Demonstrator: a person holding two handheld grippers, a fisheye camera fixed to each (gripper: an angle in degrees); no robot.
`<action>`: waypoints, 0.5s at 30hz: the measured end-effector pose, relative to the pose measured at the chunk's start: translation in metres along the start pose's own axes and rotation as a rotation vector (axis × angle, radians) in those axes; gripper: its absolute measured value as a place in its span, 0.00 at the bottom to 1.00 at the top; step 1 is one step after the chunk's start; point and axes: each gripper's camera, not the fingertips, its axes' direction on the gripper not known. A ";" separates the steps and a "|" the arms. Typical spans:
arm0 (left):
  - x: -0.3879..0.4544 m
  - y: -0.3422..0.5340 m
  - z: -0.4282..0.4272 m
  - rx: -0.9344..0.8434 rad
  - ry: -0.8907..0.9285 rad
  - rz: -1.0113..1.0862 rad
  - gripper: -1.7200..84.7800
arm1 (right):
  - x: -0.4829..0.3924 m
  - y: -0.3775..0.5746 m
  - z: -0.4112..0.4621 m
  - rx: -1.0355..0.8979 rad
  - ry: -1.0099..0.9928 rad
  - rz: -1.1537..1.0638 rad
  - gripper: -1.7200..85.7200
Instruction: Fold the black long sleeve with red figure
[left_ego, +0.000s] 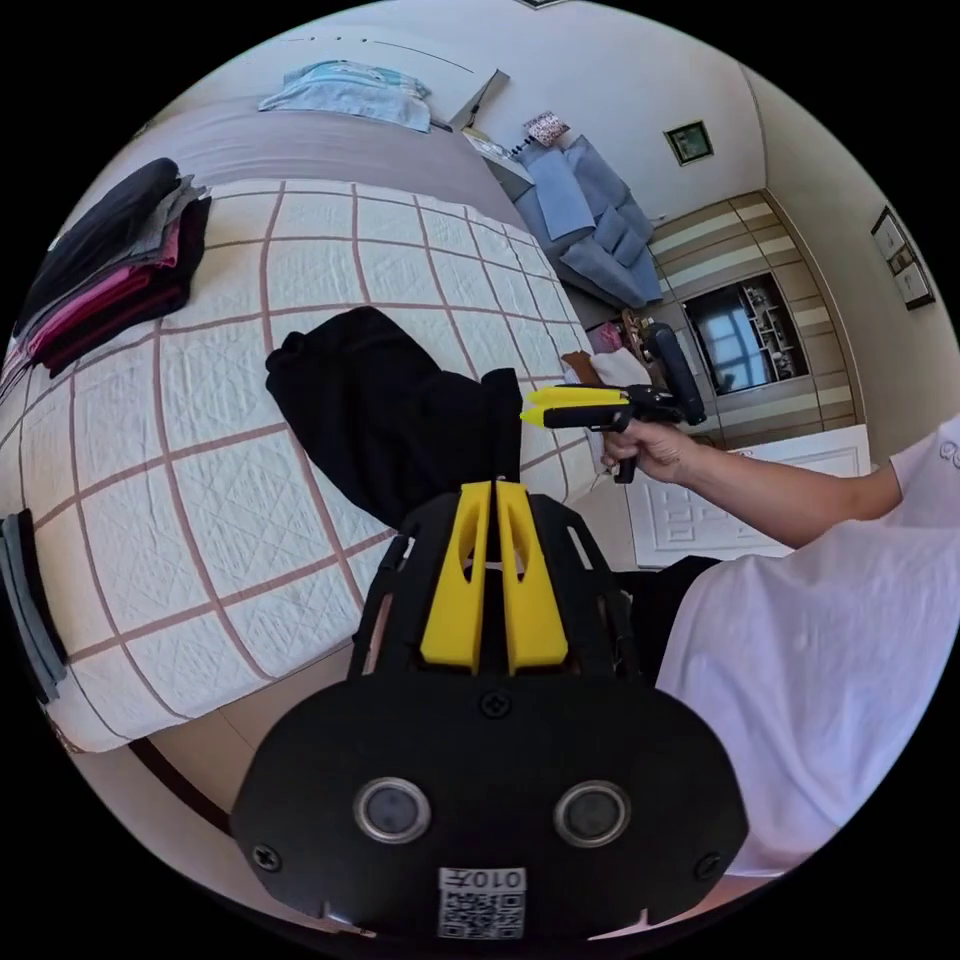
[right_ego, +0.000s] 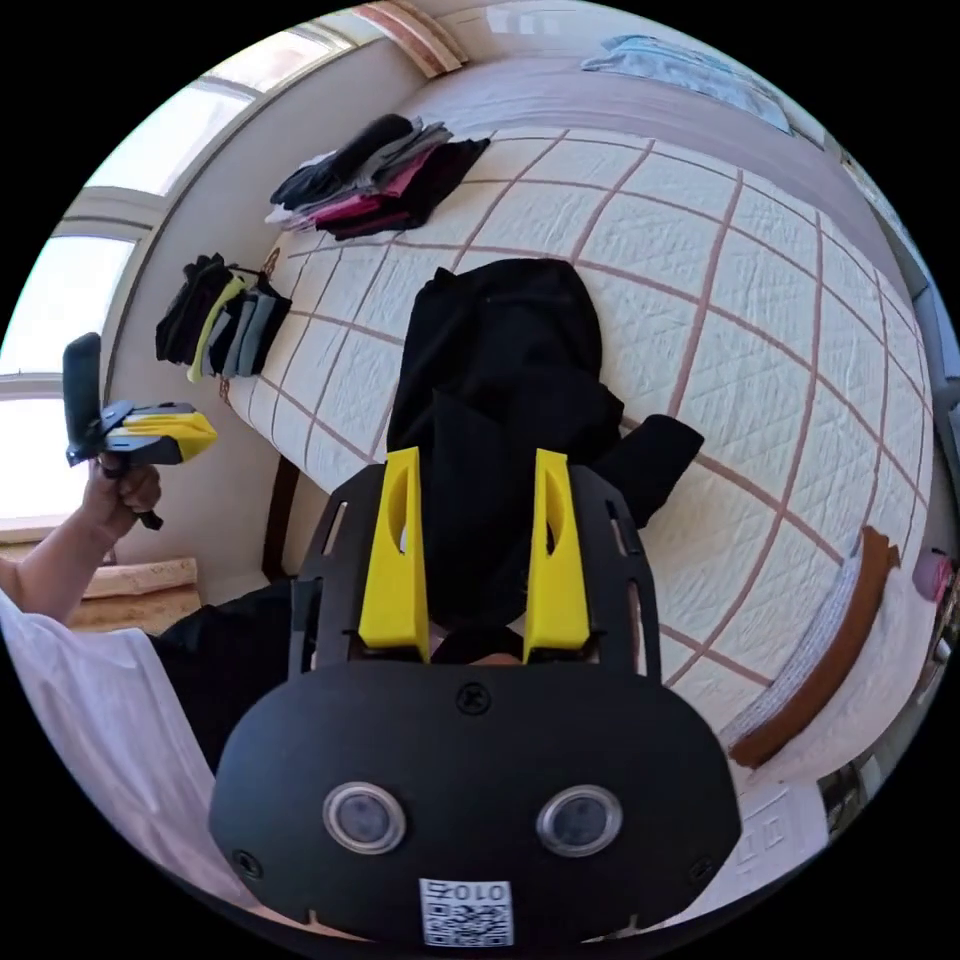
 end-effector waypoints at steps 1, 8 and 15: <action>0.000 0.001 0.001 -0.005 0.006 -0.006 0.02 | -0.005 -0.016 0.013 -0.025 0.057 -0.066 0.19; 0.013 0.006 0.019 -0.050 0.027 -0.011 0.04 | -0.017 -0.095 0.093 -0.280 0.120 -0.358 0.16; 0.017 -0.006 0.028 -0.022 0.032 -0.039 0.13 | 0.018 -0.078 0.081 -0.231 -0.194 -0.092 0.07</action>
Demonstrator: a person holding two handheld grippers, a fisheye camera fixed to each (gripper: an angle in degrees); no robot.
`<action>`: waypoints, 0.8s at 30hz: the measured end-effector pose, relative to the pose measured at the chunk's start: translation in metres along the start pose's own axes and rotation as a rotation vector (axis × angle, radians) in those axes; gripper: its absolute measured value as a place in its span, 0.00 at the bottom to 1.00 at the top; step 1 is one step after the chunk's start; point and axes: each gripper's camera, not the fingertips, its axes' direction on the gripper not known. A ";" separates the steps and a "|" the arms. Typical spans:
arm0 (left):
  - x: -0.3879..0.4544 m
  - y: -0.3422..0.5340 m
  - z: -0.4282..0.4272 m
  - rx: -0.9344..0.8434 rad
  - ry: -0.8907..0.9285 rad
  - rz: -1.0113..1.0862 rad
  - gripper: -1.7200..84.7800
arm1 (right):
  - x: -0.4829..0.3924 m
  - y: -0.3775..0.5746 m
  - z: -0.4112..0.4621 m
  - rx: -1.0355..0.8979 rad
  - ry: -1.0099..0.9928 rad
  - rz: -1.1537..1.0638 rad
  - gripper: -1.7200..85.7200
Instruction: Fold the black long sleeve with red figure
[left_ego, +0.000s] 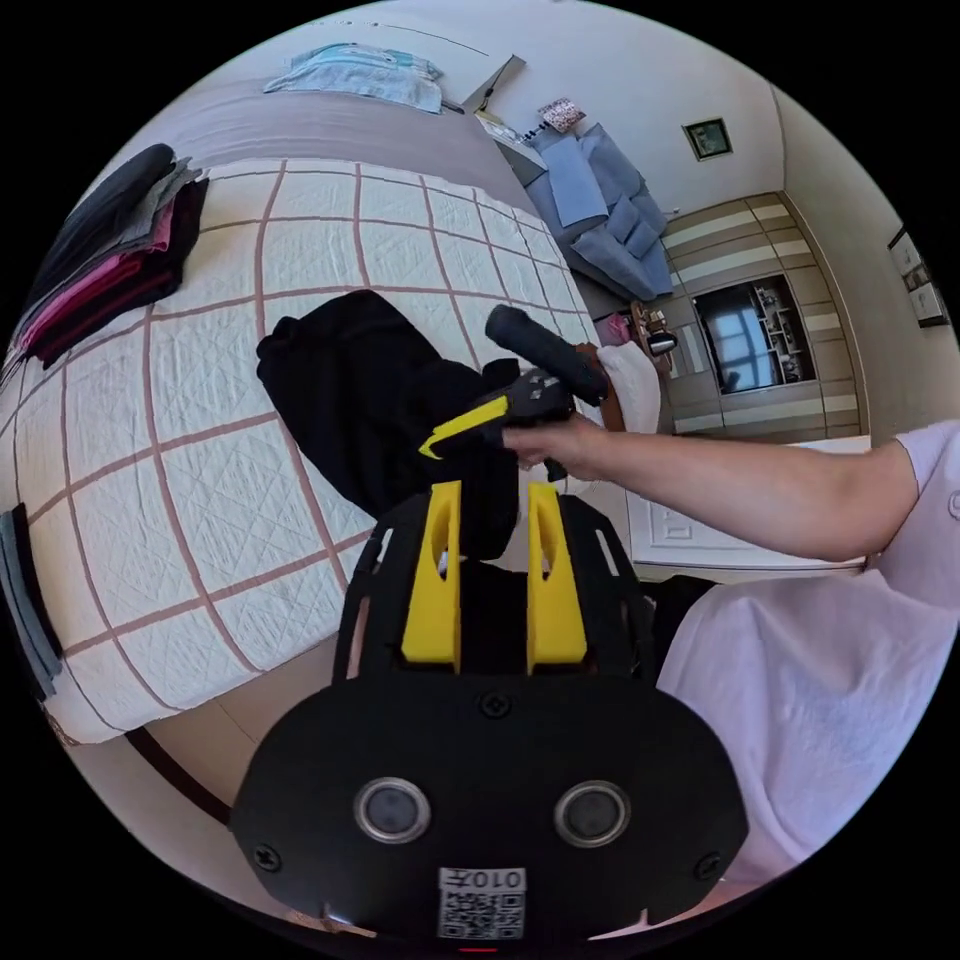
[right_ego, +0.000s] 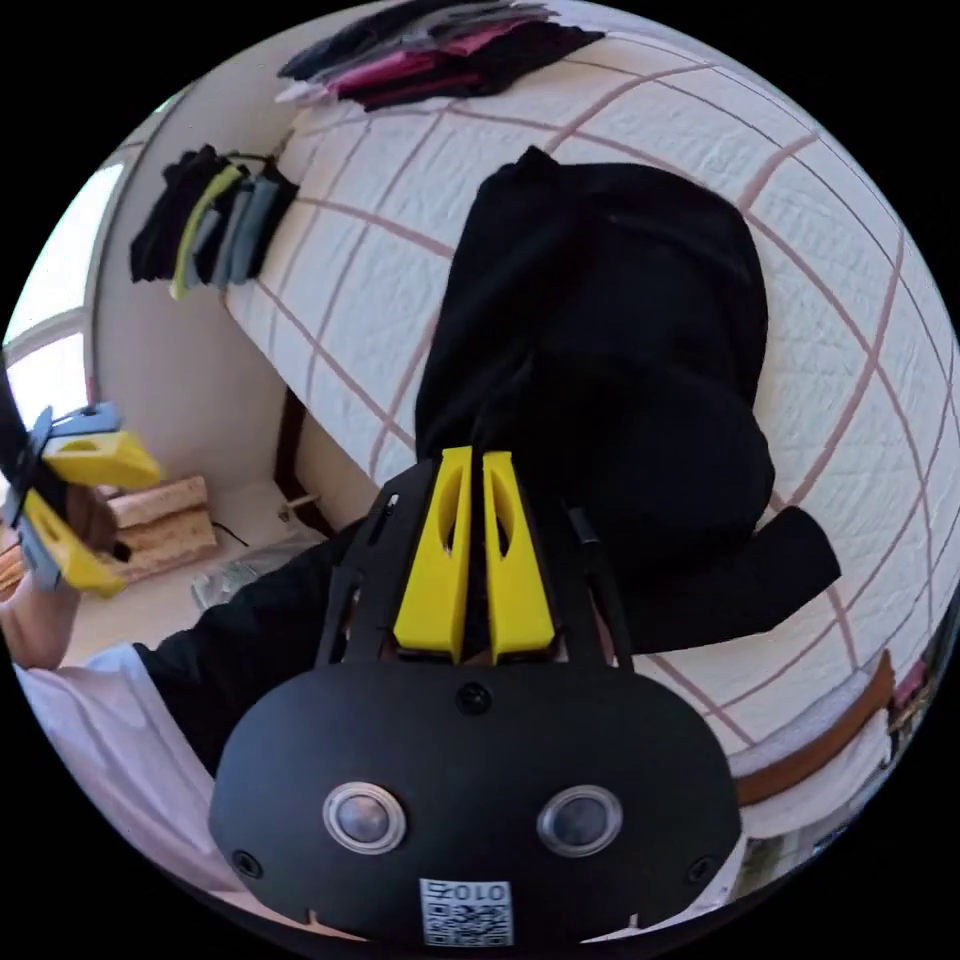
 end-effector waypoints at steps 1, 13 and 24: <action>-0.003 -0.001 0.001 0.004 0.019 -0.019 0.14 | 0.000 0.023 -0.019 0.075 -0.118 -0.050 0.07; 0.050 -0.026 0.093 -0.298 0.237 -0.133 0.19 | -0.100 0.178 -0.084 0.218 -0.094 -0.589 0.06; 0.105 0.025 0.120 -0.311 -0.061 -0.007 0.07 | -0.128 0.193 -0.050 0.200 -0.046 -0.648 0.07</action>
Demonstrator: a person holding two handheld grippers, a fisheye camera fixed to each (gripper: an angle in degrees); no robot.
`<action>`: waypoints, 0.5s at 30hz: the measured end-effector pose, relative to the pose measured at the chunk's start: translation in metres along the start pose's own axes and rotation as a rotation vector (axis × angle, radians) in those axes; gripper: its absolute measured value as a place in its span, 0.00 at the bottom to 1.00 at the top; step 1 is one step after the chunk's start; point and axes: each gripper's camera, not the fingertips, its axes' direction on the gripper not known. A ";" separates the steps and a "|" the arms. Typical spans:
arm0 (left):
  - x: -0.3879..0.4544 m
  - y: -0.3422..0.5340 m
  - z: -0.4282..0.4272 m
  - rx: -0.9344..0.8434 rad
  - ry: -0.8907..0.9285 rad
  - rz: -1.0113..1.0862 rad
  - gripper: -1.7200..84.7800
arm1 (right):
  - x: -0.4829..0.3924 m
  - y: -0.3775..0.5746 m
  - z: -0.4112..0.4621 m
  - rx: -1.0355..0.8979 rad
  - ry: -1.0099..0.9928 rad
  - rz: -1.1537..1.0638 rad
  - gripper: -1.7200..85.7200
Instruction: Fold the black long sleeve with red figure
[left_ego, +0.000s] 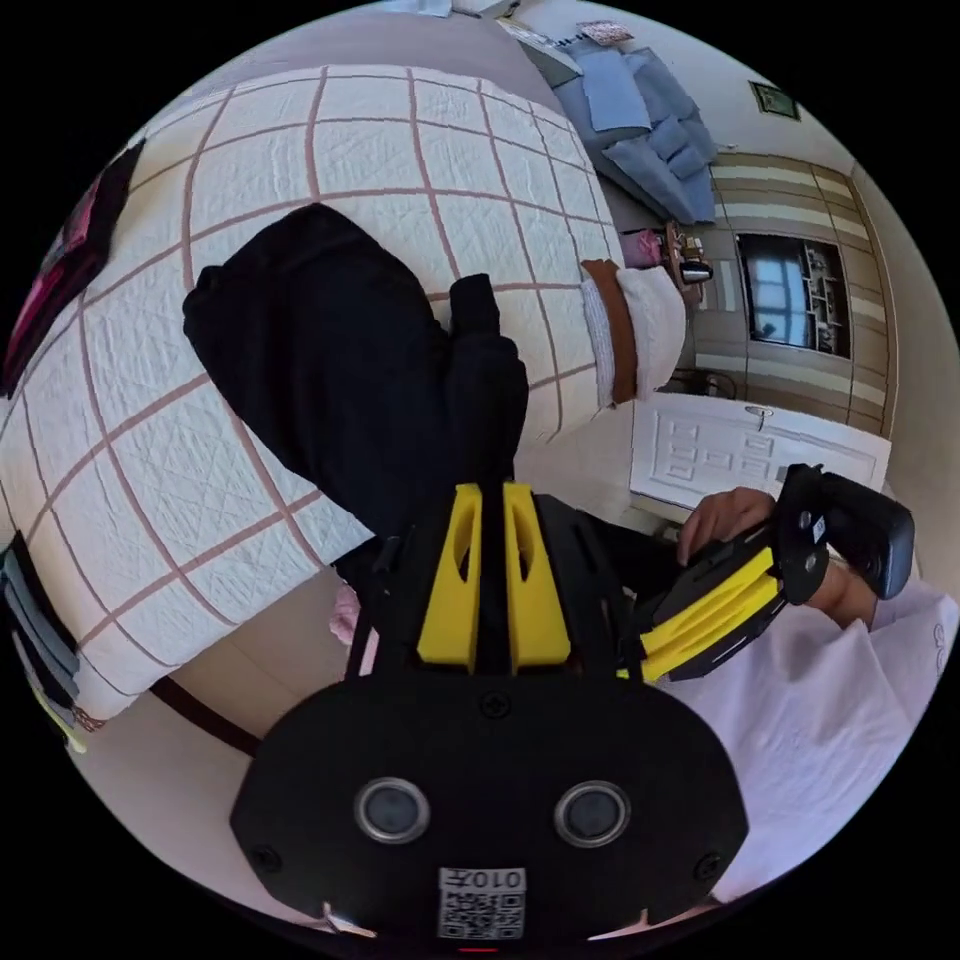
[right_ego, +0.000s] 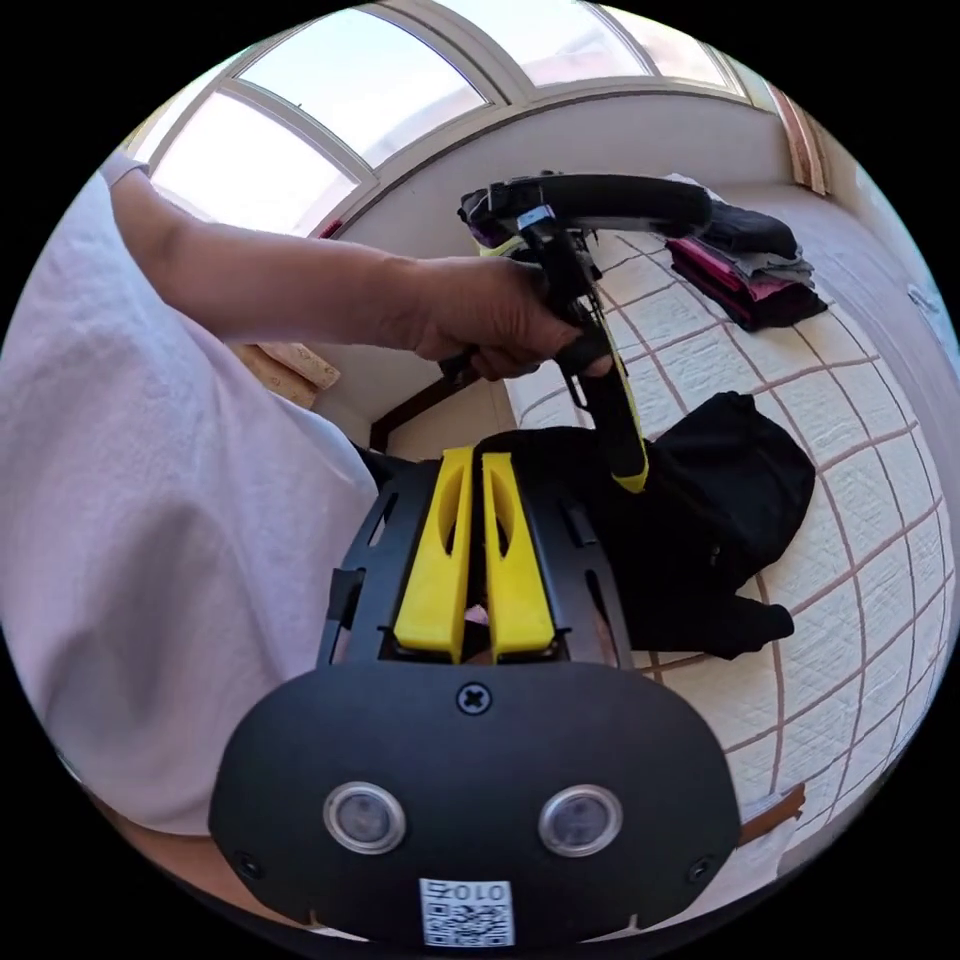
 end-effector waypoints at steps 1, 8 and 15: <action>0.005 0.004 -0.004 0.024 -0.009 0.024 0.07 | 0.002 0.003 -0.005 0.066 -0.019 0.031 0.07; 0.061 0.079 -0.072 0.305 -0.016 0.184 0.05 | 0.026 0.047 -0.056 0.438 0.105 0.237 0.13; 0.159 0.154 -0.110 0.428 -0.275 0.421 0.04 | 0.017 0.000 -0.056 0.364 0.433 0.051 0.19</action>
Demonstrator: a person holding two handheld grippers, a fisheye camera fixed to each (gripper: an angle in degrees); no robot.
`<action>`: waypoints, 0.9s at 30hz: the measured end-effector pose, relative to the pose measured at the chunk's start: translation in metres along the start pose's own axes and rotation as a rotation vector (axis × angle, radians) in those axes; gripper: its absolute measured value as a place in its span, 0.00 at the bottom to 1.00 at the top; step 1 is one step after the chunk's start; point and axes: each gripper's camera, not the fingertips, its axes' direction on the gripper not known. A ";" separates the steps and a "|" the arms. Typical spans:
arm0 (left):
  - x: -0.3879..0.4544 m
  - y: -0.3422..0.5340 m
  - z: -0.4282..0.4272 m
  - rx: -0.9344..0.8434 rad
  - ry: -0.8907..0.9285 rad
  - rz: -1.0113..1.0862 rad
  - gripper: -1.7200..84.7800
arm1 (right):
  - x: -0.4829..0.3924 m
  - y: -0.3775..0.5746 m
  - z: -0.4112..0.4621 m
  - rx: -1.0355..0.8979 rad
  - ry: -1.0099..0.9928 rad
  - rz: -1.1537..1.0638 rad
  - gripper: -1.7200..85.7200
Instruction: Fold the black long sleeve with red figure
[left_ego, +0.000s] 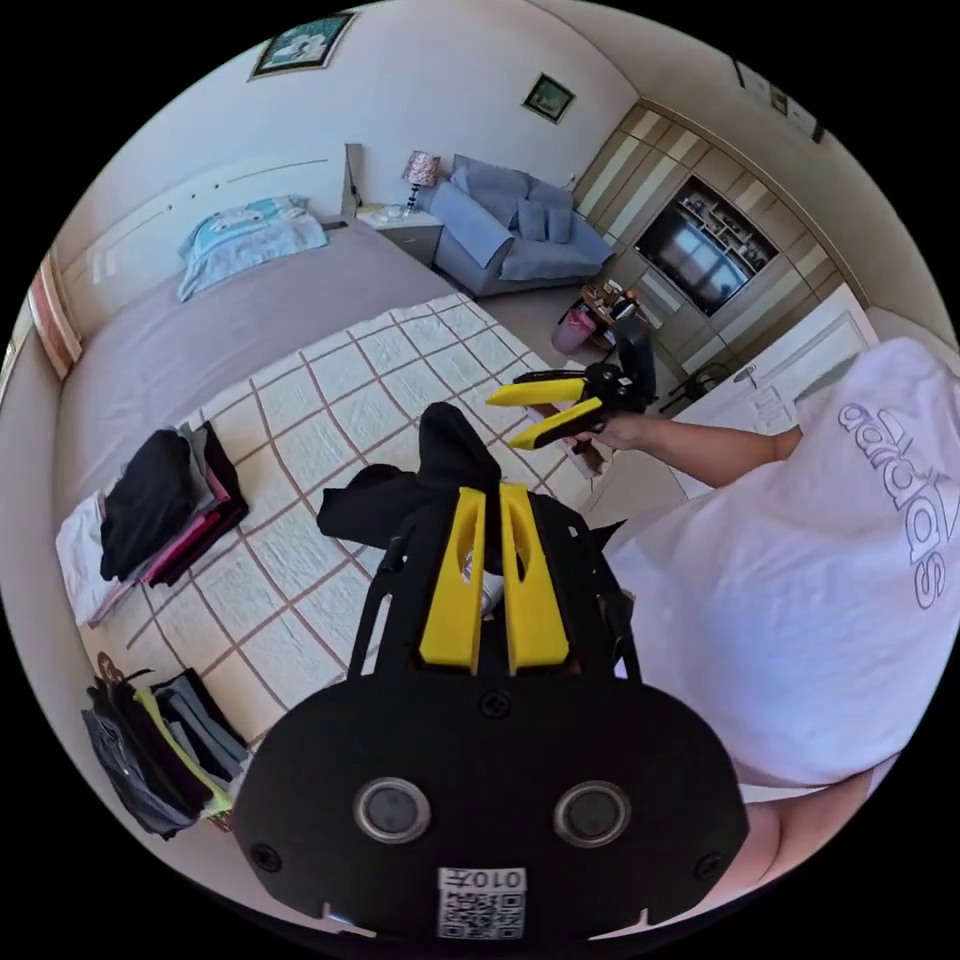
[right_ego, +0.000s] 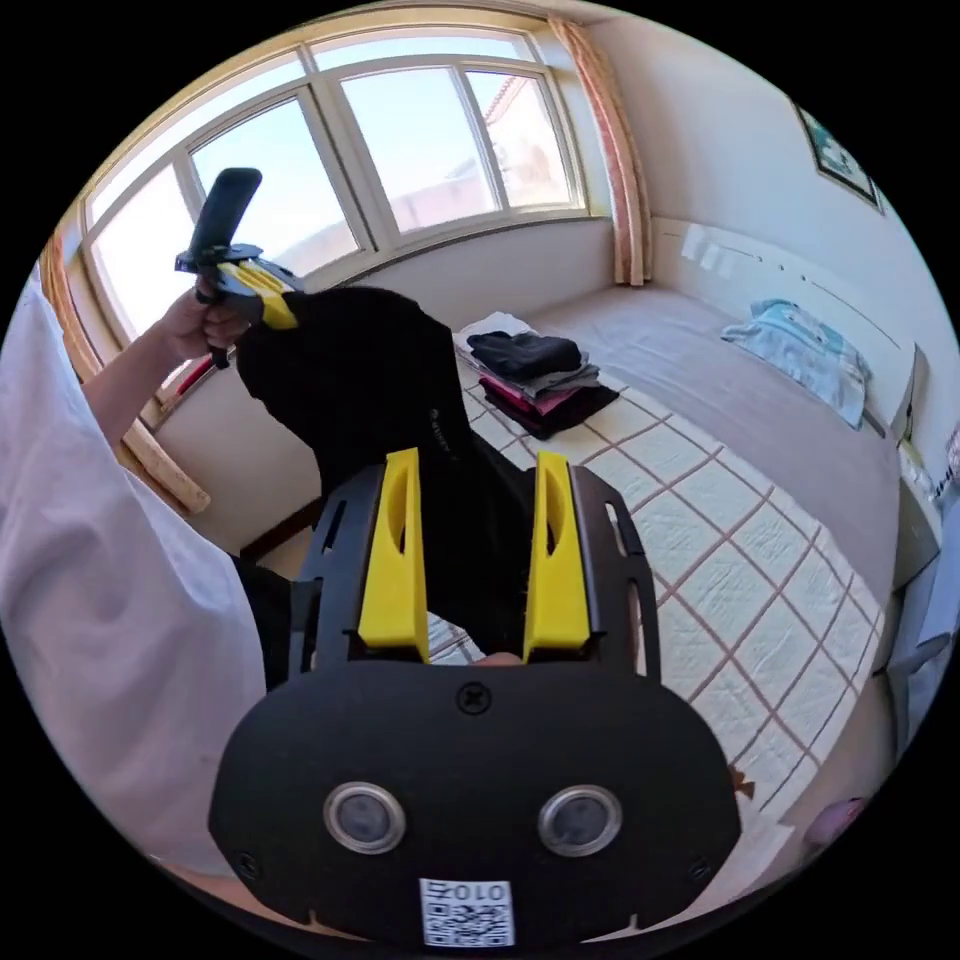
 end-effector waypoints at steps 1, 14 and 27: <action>0.007 0.000 -0.006 0.017 -0.006 0.009 0.04 | -0.007 -0.007 0.012 -0.020 -0.023 -0.054 0.19; 0.138 0.023 -0.068 0.181 -0.108 0.155 0.04 | -0.095 -0.015 0.092 0.028 -0.223 -0.151 0.17; 0.210 0.058 -0.109 0.362 -0.134 0.207 0.03 | -0.185 -0.013 0.103 0.124 -0.193 -0.197 0.15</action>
